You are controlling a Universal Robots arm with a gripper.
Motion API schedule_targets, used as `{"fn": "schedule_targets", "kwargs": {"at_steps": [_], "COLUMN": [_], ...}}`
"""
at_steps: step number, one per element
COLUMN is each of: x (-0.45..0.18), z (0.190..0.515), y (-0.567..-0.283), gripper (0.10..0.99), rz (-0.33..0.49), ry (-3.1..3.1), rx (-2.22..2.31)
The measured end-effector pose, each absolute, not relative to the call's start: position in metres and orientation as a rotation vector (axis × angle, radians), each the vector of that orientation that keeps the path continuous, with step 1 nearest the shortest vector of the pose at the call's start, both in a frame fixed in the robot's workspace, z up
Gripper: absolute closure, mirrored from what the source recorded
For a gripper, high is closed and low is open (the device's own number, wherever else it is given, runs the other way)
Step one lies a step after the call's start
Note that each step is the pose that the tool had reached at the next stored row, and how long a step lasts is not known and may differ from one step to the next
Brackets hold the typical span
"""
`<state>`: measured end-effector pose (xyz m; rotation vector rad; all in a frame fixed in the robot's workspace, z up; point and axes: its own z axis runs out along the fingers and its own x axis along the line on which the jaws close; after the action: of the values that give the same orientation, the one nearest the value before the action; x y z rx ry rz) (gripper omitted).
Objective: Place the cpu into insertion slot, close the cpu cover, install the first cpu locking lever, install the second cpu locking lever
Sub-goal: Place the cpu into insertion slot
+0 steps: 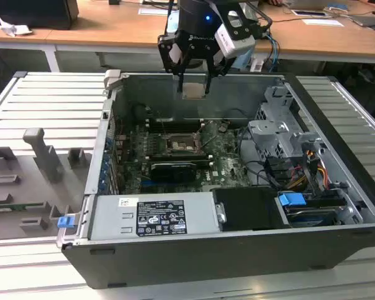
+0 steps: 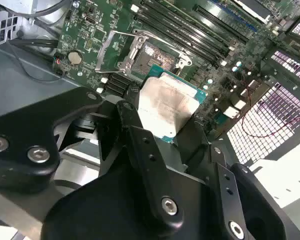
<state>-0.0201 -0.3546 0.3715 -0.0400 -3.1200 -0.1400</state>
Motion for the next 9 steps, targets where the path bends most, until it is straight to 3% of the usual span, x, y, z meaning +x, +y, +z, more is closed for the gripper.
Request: {"fn": "schedule_targets", "kwargs": {"at_steps": [9], "x": [-0.0203], "z": [0.3712], "y": [-0.3545], "gripper": [0.545], "rz": [-0.141], "ry": [-3.120], "rx": [-0.158]}}
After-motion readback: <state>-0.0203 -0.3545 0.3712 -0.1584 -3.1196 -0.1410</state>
